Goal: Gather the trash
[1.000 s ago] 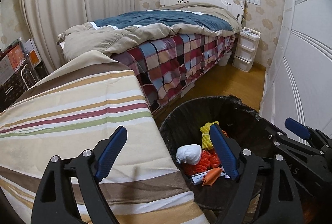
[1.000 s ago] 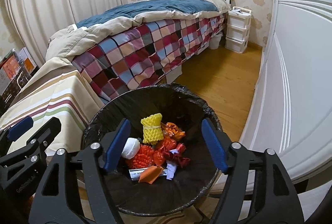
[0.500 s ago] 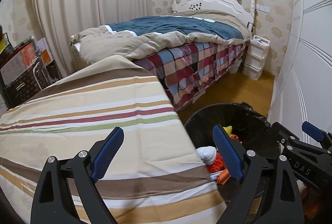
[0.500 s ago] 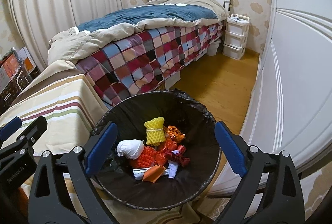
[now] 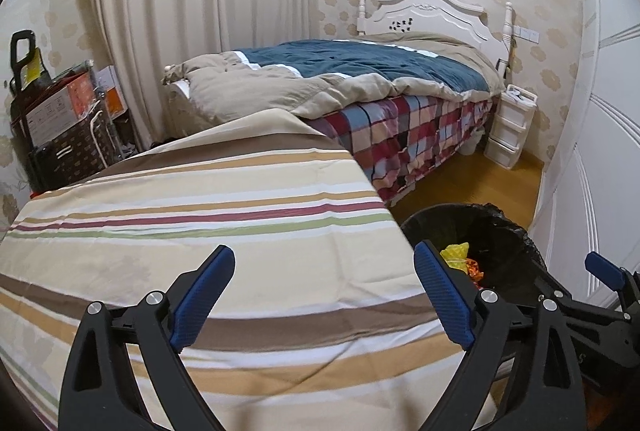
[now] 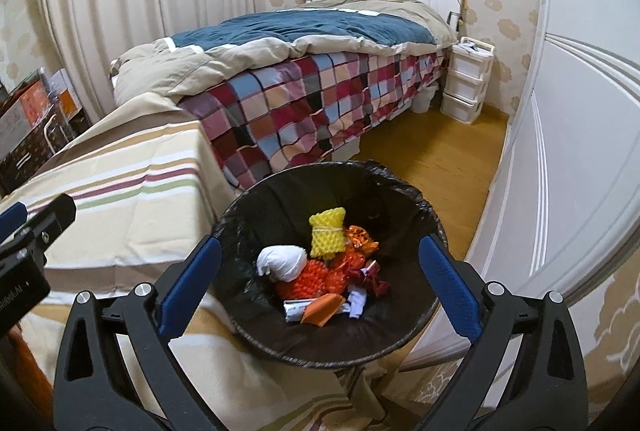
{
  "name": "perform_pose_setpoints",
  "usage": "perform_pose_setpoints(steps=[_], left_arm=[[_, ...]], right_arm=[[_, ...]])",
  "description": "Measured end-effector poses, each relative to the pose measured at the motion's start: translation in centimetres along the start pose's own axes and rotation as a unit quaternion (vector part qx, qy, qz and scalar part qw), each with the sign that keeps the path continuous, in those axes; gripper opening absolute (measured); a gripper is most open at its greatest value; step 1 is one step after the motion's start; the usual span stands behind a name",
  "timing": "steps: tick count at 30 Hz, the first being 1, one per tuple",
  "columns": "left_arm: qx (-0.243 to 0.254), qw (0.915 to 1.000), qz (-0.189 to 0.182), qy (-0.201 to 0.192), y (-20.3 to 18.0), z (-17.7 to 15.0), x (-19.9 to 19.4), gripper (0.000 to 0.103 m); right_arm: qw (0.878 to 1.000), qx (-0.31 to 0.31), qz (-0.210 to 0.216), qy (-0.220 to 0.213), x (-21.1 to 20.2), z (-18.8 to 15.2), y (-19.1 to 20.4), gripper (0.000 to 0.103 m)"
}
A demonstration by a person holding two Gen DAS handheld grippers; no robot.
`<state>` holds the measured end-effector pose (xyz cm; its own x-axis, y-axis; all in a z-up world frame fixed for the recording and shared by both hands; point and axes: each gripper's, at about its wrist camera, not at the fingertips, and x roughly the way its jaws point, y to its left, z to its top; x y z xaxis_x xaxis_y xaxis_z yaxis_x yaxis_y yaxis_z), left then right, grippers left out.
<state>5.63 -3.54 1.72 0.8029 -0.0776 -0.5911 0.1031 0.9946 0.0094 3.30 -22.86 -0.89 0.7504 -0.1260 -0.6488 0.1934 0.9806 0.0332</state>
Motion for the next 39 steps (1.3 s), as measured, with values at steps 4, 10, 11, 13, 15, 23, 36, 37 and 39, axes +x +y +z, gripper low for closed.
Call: perform_pose_setpoints(steps=[4,10,11,13,15,23,36,37,39], left_arm=[[-0.003,0.9999,0.009,-0.007,1.0,-0.3,-1.1,0.091],[-0.006,0.9997,0.022,-0.010,2.3,-1.2,-2.7,0.091],[-0.007,0.9997,0.023,-0.010,2.5,-1.4,-3.0,0.091],[-0.008,0.9996,0.025,-0.011,2.7,-1.7,-3.5,0.091],[-0.011,0.9995,0.027,-0.011,3.0,-1.9,-4.1,0.091],[-0.011,0.9991,0.033,-0.023,3.7,-2.7,-6.3,0.092],[-0.025,0.9986,0.036,-0.032,4.6,-3.7,-8.3,0.092],[-0.025,0.9985,0.036,-0.032,4.7,-3.8,-8.4,0.092],[-0.026,0.9985,0.036,-0.034,4.6,-3.7,-8.6,0.092]], right_arm=[[1.000,-0.006,0.008,-0.006,-1.3,-0.4,0.9,0.097],[1.000,-0.012,0.014,-0.021,-3.4,-0.7,1.7,0.097],[1.000,-0.013,0.015,-0.025,-3.9,-0.7,1.8,0.097],[0.999,-0.014,0.016,-0.029,-4.5,-0.9,1.9,0.097],[0.999,-0.015,0.017,-0.032,-5.0,-1.0,2.0,0.097],[0.999,-0.015,0.021,-0.044,-7.1,-1.7,2.1,0.097],[0.997,-0.025,0.029,-0.062,-9.5,-2.6,2.4,0.097],[0.997,-0.026,0.030,-0.063,-9.5,-2.5,2.4,0.097],[0.997,-0.027,0.031,-0.063,-9.6,-2.4,2.5,0.097]])
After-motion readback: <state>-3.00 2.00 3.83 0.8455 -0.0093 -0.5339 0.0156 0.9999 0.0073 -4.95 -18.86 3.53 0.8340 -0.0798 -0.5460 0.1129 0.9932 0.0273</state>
